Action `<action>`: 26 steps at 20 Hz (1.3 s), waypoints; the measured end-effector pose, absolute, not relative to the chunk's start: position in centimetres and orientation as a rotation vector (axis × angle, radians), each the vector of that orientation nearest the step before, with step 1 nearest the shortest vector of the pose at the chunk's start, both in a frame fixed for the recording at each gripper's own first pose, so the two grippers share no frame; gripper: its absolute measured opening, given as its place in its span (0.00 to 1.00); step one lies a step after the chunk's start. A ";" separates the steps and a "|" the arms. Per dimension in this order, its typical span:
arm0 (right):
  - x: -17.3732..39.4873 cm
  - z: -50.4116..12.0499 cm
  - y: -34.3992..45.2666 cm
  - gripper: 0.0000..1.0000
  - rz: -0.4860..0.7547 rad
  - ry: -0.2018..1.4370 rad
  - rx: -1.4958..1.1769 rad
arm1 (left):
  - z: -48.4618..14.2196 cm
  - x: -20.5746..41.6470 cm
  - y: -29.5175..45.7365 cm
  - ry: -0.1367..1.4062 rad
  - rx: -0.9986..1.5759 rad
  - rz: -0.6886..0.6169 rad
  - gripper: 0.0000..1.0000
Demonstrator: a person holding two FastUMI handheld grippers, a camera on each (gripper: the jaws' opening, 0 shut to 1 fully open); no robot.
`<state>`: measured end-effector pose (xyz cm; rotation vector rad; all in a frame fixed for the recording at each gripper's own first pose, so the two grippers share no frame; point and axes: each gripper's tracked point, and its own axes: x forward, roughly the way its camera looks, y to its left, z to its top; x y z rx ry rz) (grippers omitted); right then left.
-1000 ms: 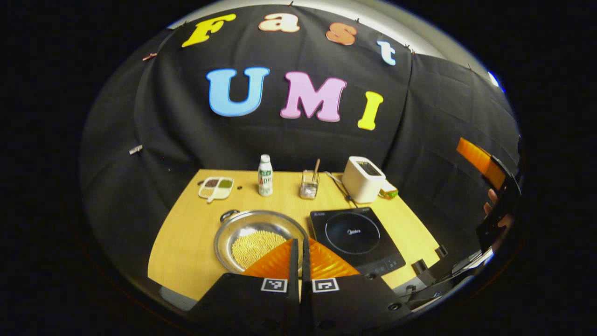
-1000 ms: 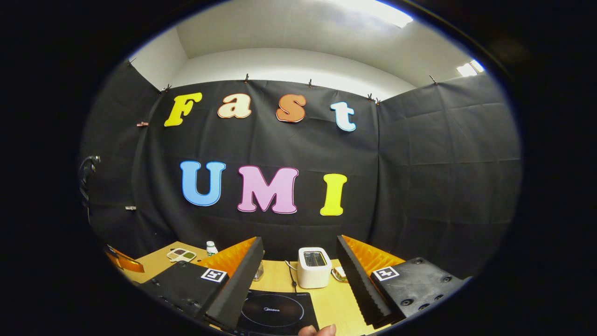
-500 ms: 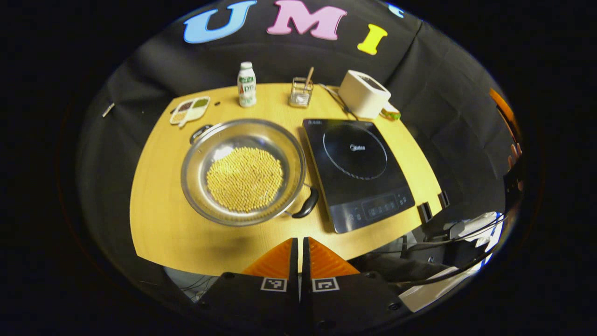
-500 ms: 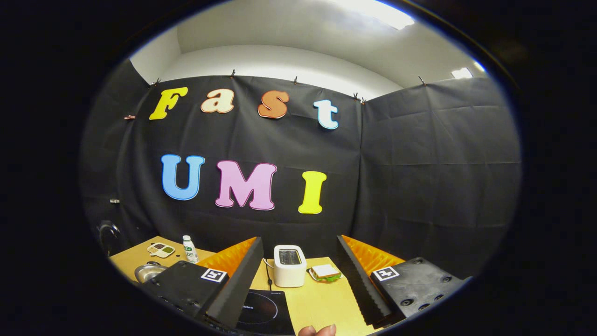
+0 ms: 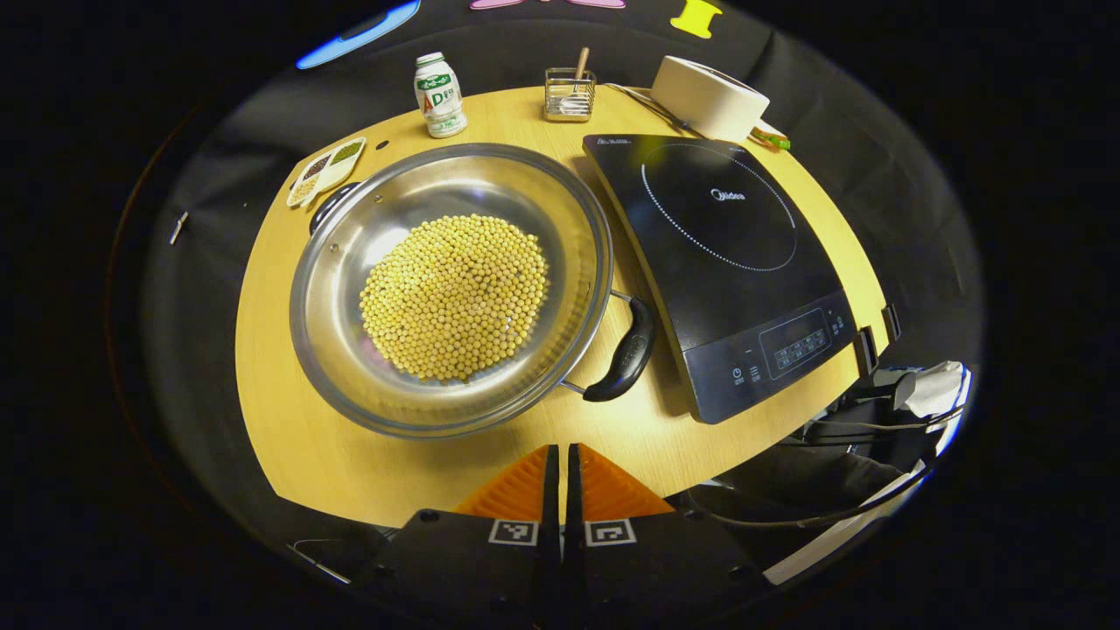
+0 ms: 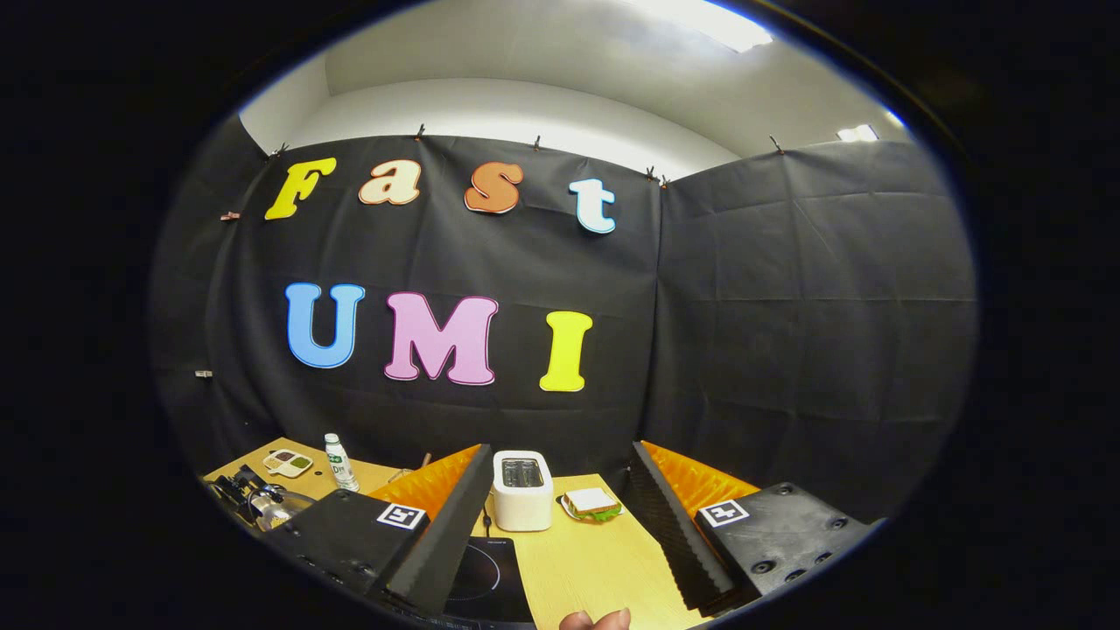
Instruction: First push the handle of the pot to place it horizontally, then grasp the pot with both hands and set it on the induction cooktop.
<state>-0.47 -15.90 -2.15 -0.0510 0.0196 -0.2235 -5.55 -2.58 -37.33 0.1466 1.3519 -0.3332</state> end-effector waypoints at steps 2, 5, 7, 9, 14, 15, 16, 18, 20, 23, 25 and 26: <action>-0.5 -2.3 -16.3 0.97 -0.230 0.024 -0.051 | -38.0 -4.8 -2.7 1.354 0.149 -0.313 0.06; -0.4 -2.6 -17.0 0.97 -0.241 0.029 -0.056 | -38.4 -3.6 -2.9 1.349 0.149 -0.286 0.06; -0.1 -3.0 -17.4 0.98 -0.247 0.038 -0.055 | -38.5 -3.1 -3.3 1.357 0.145 -0.279 0.05; 0.3 -3.2 -17.8 0.97 -0.254 0.043 -0.051 | -38.7 -2.8 -3.7 1.359 0.138 -0.273 0.05; 1.6 -3.7 -18.3 0.97 -0.261 0.051 -0.050 | -38.8 -1.6 -4.7 1.361 0.111 -0.239 0.05; 1.8 -3.9 -18.4 0.97 -0.261 0.054 -0.050 | -38.8 -1.3 -5.0 1.359 0.099 -0.233 0.05; 2.1 -4.0 -18.4 0.97 -0.261 0.056 -0.051 | -38.7 -0.9 -5.4 1.356 0.087 -0.226 0.05; 2.5 -4.3 -18.6 0.97 -0.260 0.061 -0.052 | -38.8 0.0 -6.1 1.349 0.070 -0.216 0.05; 2.9 -4.5 -18.8 0.96 -0.261 0.064 -0.052 | -38.8 0.8 -6.8 1.344 0.066 -0.210 0.05; 3.2 -4.9 -19.2 0.97 -0.265 0.069 -0.051 | -38.9 2.1 -7.8 1.331 0.071 -0.199 0.06; 3.4 -5.2 -19.5 0.96 -0.265 0.075 -0.047 | -39.0 3.0 -8.3 1.323 0.061 -0.186 0.05; 3.4 -5.3 -19.7 0.96 -0.265 0.077 -0.044 | -38.9 3.4 -8.5 1.320 0.053 -0.179 0.05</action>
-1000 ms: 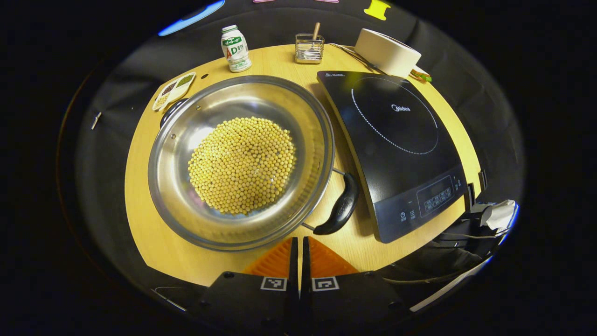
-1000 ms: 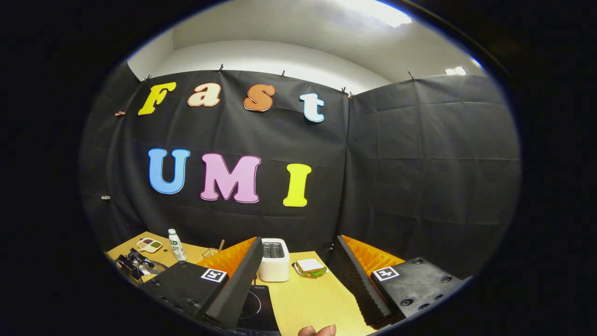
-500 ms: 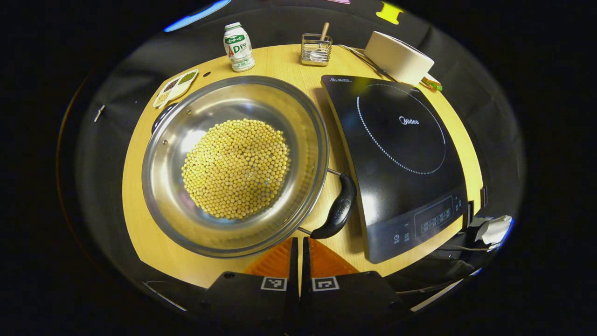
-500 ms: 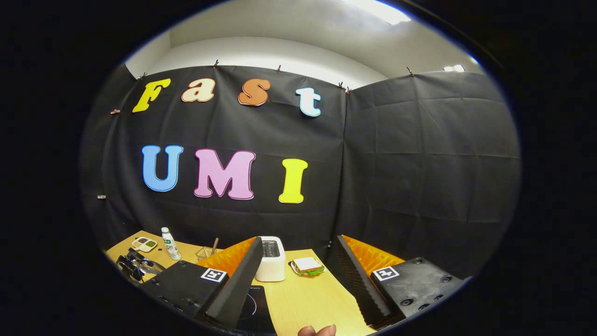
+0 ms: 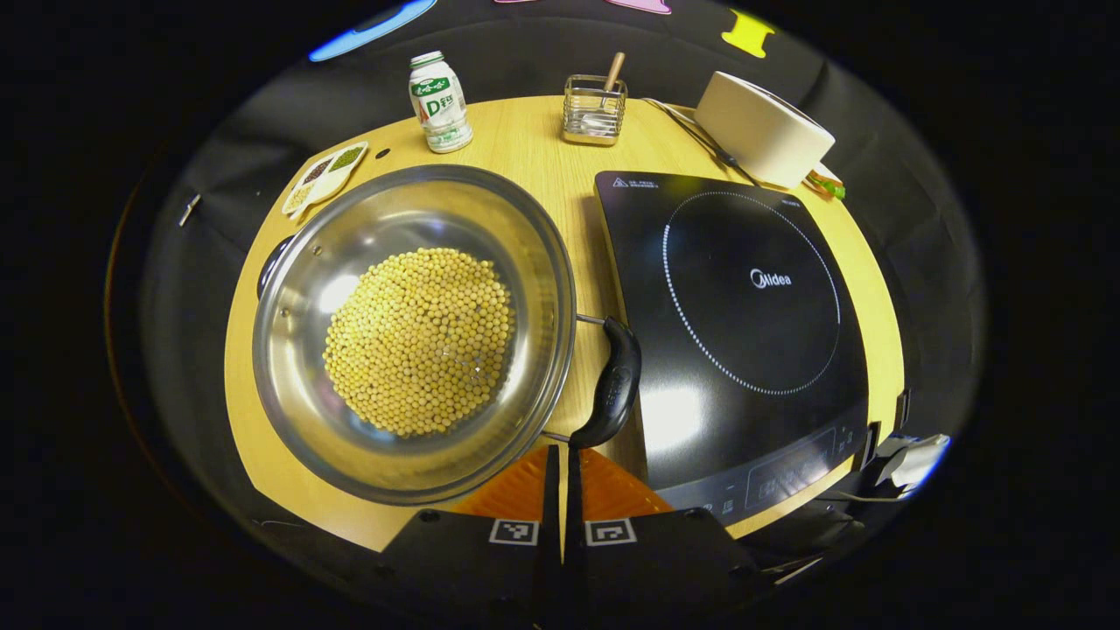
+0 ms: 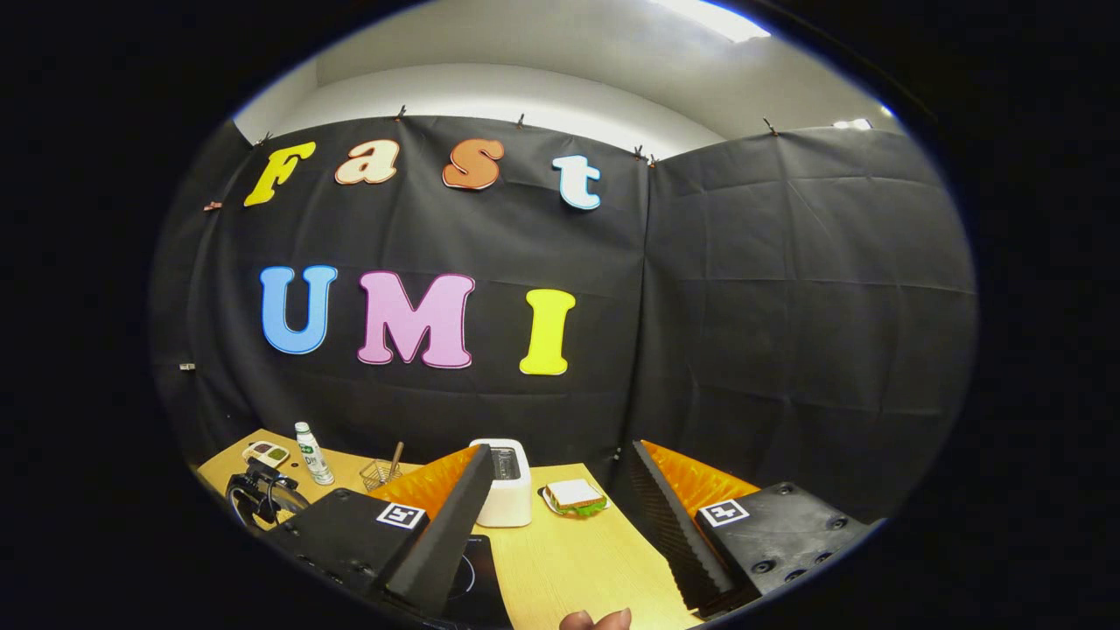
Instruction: First push the handle of the pot to place it horizontally, then grasp the pot with both hands and set it on the induction cooktop.
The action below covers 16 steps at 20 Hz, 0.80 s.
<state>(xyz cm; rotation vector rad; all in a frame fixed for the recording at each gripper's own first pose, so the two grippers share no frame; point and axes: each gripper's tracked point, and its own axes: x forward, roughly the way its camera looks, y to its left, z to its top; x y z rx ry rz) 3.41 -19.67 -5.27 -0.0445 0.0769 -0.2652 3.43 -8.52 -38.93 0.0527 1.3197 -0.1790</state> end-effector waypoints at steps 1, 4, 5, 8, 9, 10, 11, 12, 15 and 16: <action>3.5 -5.4 -19.7 0.96 -0.266 0.079 -0.043 | -39.0 3.8 -8.8 1.317 0.046 -0.174 0.05; 3.6 -5.8 -20.2 0.96 -0.269 0.086 -0.043 | -39.0 5.1 -9.3 1.308 0.040 -0.166 0.05; 3.6 -5.9 -20.3 0.96 -0.271 0.089 -0.042 | -39.0 5.6 -9.5 1.306 0.042 -0.164 0.05; 3.9 -6.2 -20.6 0.98 -0.275 0.093 -0.044 | -39.0 7.1 -9.9 1.298 0.050 -0.156 0.06; 4.0 -6.2 -20.7 0.98 -0.277 0.095 -0.045 | -39.0 7.5 -10.0 1.295 0.051 -0.153 0.06; 4.1 -6.3 -20.8 0.98 -0.278 0.097 -0.046 | -39.0 8.1 -10.1 1.292 0.052 -0.148 0.05; 4.2 -6.5 -20.9 0.98 -0.278 0.100 -0.046 | -39.1 8.5 -10.2 1.289 0.050 -0.144 0.05; 4.3 -6.5 -21.1 0.98 -0.281 0.103 -0.046 | -39.1 9.0 -10.3 1.286 0.048 -0.140 0.05; 4.7 -6.8 -21.3 0.98 -0.284 0.109 -0.046 | -39.2 10.2 -10.6 1.279 0.042 -0.135 0.05; 4.8 -6.9 -21.3 0.98 -0.284 0.110 -0.046 | -39.1 10.7 -10.6 1.278 0.043 -0.135 0.05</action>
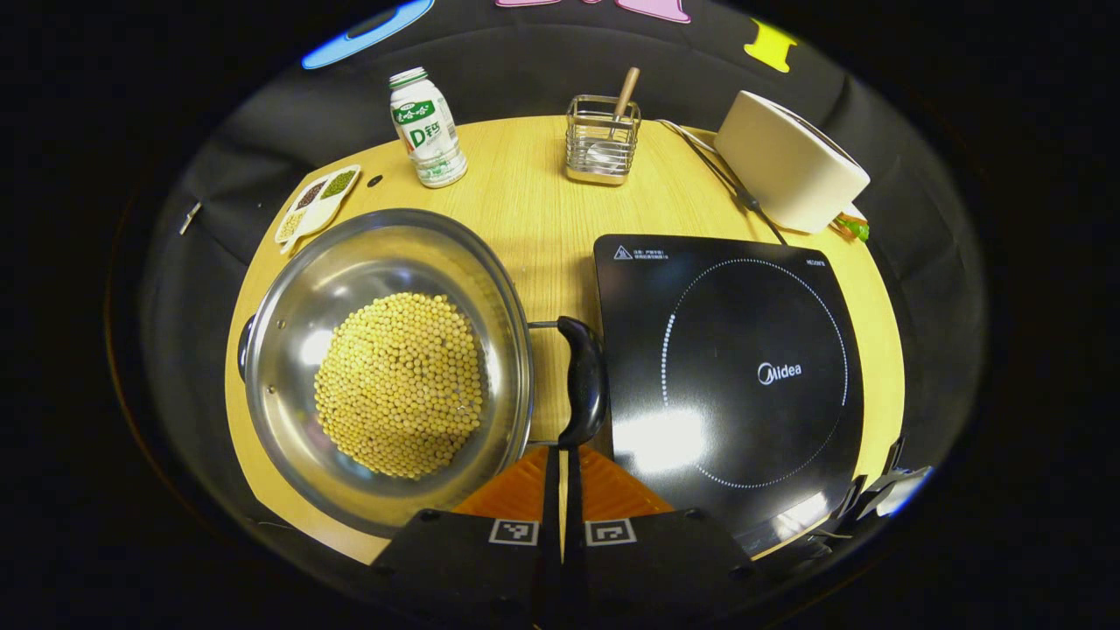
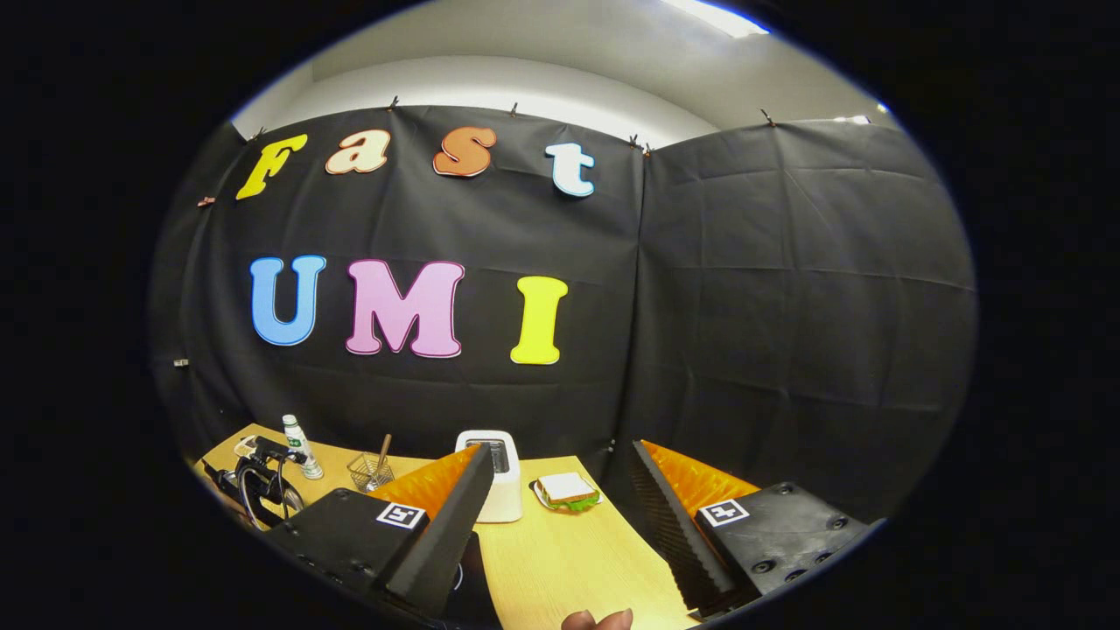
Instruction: First push the handle of the pot to place it horizontally, then grasp the pot with both hands and set it on the induction cooktop.
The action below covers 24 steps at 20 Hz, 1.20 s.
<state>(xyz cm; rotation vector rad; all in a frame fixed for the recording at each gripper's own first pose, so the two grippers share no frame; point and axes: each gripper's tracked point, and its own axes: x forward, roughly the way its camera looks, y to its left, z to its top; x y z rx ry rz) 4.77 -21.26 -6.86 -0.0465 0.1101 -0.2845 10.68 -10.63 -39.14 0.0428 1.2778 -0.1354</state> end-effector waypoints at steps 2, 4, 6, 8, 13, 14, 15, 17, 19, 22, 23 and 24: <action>5.0 -7.0 -21.3 0.98 -0.289 0.114 -0.047 | -39.2 11.4 -10.6 1.273 0.048 -0.137 0.05; 5.2 -7.2 -21.1 0.98 -0.288 0.120 -0.045 | -39.3 11.9 -10.7 1.269 0.056 -0.136 0.05; 5.4 -7.2 -20.9 0.98 -0.287 0.122 -0.044 | -39.4 11.9 -10.8 1.271 0.058 -0.136 0.05; 5.3 -7.1 -20.6 0.98 -0.284 0.122 -0.049 | -39.2 11.8 -11.1 1.263 0.041 -0.147 0.05; 5.2 -7.5 -19.3 0.98 -0.269 0.135 -0.037 | -36.4 10.0 -12.6 1.179 -0.031 -0.264 0.08; 5.1 -7.6 -18.7 0.98 -0.260 0.138 -0.034 | -35.2 9.8 -12.5 1.149 -0.024 -0.287 0.14; 5.1 -7.7 -18.1 0.98 -0.249 0.142 -0.034 | -34.1 9.5 -12.2 1.117 -0.010 -0.302 0.20; 5.0 -7.8 -16.5 0.98 -0.226 0.150 -0.032 | -31.8 9.2 -10.6 1.049 0.039 -0.299 0.46; 4.9 -7.8 -14.7 0.98 -0.196 0.154 -0.025 | -29.6 9.2 -8.7 0.977 0.070 -0.281 0.75; 5.7 -8.4 -10.4 0.98 -0.111 0.176 -0.013 | -27.0 9.0 -5.6 0.898 0.046 -0.249 0.93; 6.2 -8.7 -8.9 0.98 -0.077 0.188 -0.008 | -26.3 9.1 -4.4 0.869 0.030 -0.243 0.93; 6.7 -9.1 -7.2 0.98 -0.044 0.201 0.001 | -25.8 9.1 -3.0 0.848 0.017 -0.231 0.92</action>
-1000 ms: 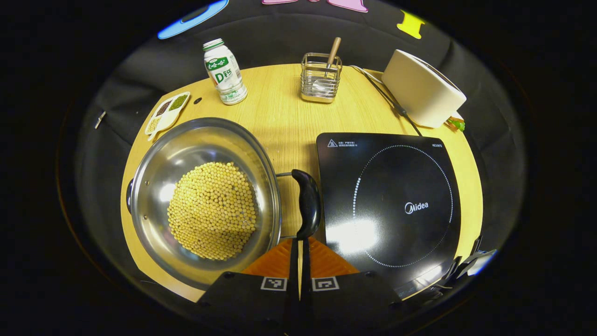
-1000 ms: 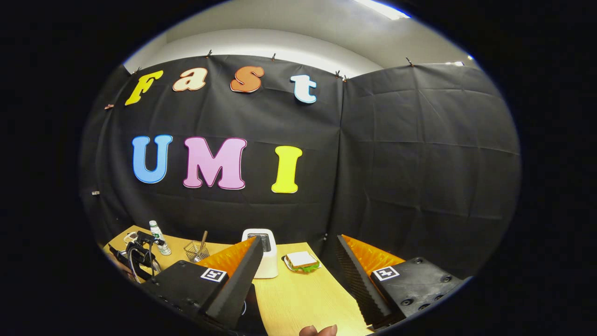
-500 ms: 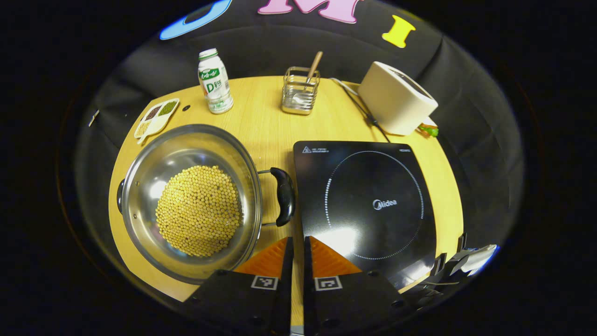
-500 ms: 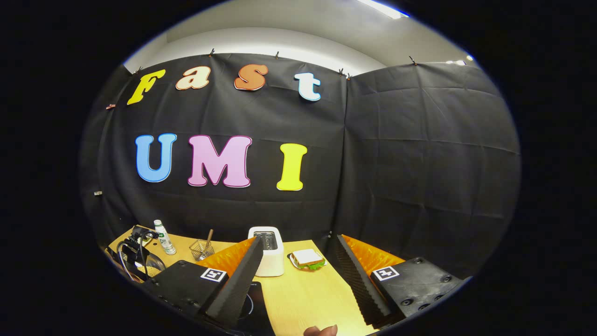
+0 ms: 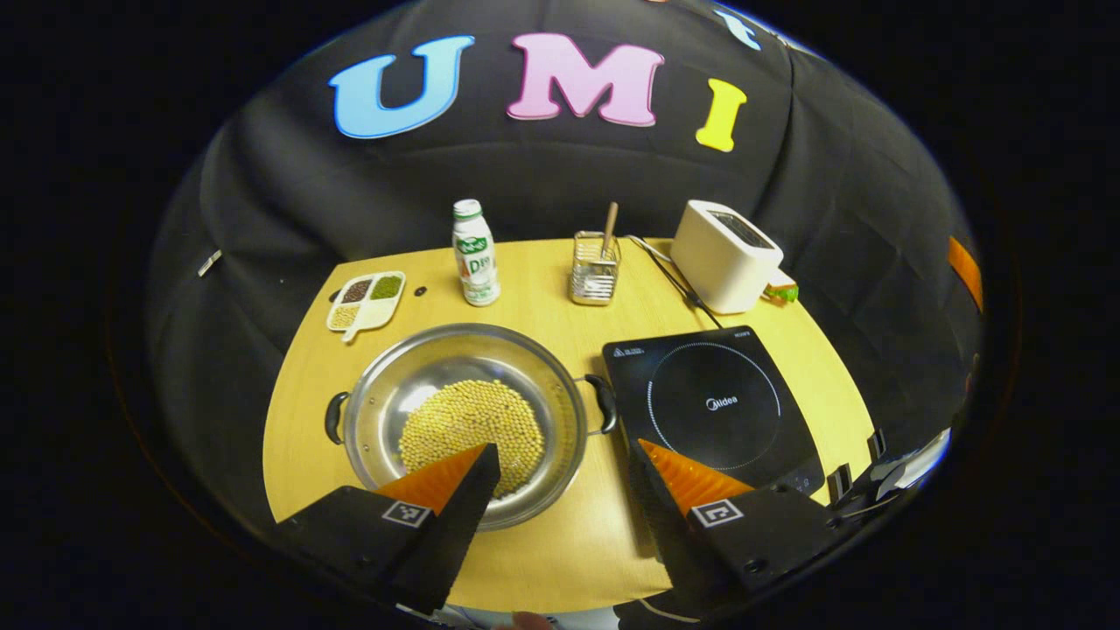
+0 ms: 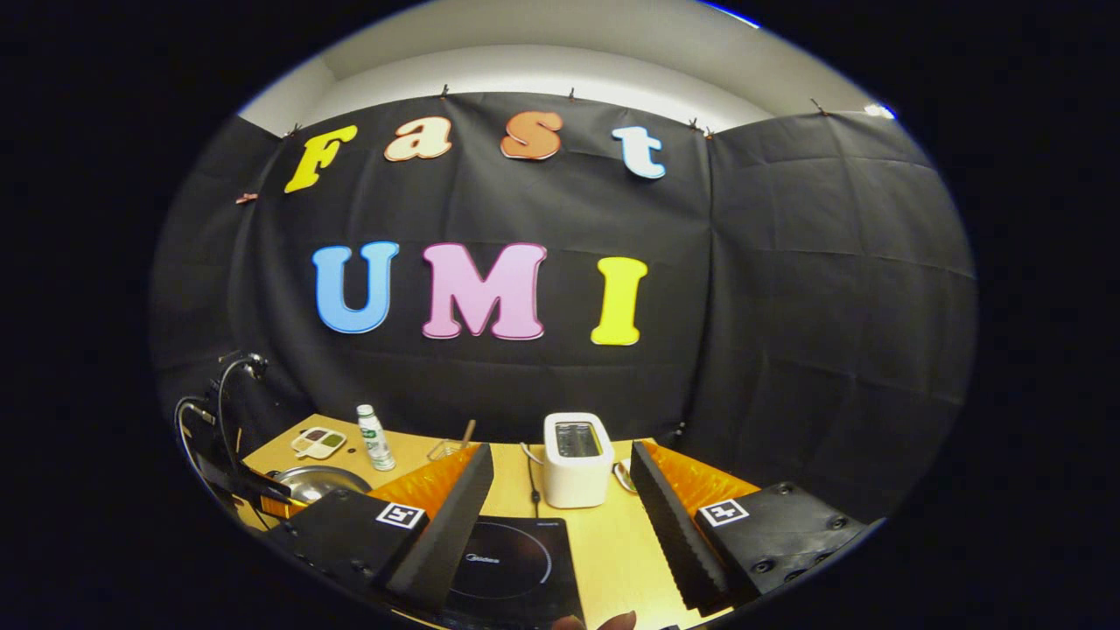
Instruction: First push the handle of the pot to place it horizontally, then grasp the pot with both hands and set it on the induction cooktop.
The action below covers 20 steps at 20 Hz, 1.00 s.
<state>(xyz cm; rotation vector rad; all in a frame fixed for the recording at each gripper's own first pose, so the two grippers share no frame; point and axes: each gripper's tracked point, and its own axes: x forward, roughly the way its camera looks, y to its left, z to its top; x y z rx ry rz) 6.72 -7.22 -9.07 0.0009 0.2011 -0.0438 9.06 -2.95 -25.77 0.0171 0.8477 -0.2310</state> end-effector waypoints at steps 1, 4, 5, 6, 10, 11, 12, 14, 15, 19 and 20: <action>7.1 -9.3 -5.5 0.97 -0.008 0.211 0.012 | -25.5 9.0 -1.5 0.827 0.008 -0.221 0.93; 8.3 -10.7 0.0 0.98 0.101 0.247 0.028 | -25.7 9.2 3.3 0.795 -0.006 -0.184 0.93; 8.6 -11.5 1.6 0.98 0.130 0.265 0.022 | -26.1 9.1 4.9 0.797 -0.014 -0.171 0.93; 8.8 -12.5 3.1 0.98 0.158 0.287 0.018 | -26.5 9.3 6.4 0.799 -0.026 -0.159 0.93; 9.6 -16.9 8.7 0.98 0.240 0.388 0.022 | -28.3 10.3 12.2 0.801 -0.035 -0.106 0.94; 9.9 -17.9 9.9 0.98 0.253 0.409 0.023 | -28.7 10.6 13.5 0.799 -0.029 -0.099 0.95; 10.1 -19.1 11.0 0.98 0.266 0.434 0.022 | -29.1 11.0 14.6 0.798 -0.025 -0.093 0.94; 10.7 -21.6 13.0 0.98 0.286 0.483 0.021 | -30.4 11.7 16.7 0.809 -0.024 -0.080 0.94; 11.1 -23.0 13.9 0.98 0.293 0.508 0.020 | -31.1 12.0 17.5 0.818 -0.024 -0.071 0.94; 12.2 -28.8 16.2 0.99 0.299 0.623 0.021 | -34.7 14.1 19.8 0.866 -0.037 -0.052 0.94; 12.3 -30.4 16.6 0.99 0.297 0.659 0.026 | -35.5 14.6 20.0 0.878 -0.035 -0.057 0.94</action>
